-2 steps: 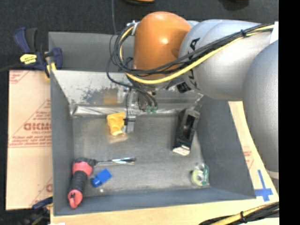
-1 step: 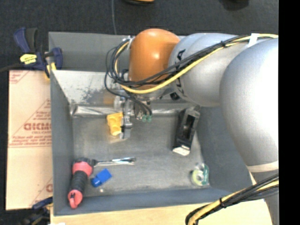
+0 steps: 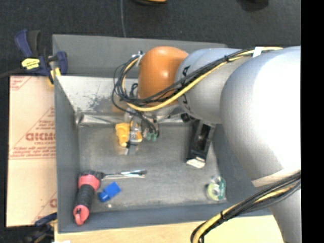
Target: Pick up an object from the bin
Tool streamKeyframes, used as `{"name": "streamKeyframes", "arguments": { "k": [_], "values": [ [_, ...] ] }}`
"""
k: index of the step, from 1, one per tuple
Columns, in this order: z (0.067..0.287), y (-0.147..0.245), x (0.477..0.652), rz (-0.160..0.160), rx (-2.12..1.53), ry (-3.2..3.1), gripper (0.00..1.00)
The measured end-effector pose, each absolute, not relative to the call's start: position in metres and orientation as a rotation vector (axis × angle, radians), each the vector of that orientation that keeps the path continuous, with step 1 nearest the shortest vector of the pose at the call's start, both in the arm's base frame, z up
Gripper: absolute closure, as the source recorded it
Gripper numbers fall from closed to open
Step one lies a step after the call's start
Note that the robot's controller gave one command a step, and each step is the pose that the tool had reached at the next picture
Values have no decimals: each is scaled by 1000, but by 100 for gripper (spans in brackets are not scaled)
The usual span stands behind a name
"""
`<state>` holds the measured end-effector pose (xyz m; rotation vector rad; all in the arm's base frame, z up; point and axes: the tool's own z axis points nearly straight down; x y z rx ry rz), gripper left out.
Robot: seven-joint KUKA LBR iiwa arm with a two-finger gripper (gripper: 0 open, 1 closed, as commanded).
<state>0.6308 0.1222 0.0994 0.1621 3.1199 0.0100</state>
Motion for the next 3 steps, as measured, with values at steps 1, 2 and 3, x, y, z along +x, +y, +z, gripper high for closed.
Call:
{"name": "streamKeyframes", "arguments": {
  "k": [1,2,3],
  "values": [
    [92,119,636,5,-119,3120,0],
    [75,121,635,14,36,3105,0],
    [77,115,634,16,-26,3099,0]
  ]
}}
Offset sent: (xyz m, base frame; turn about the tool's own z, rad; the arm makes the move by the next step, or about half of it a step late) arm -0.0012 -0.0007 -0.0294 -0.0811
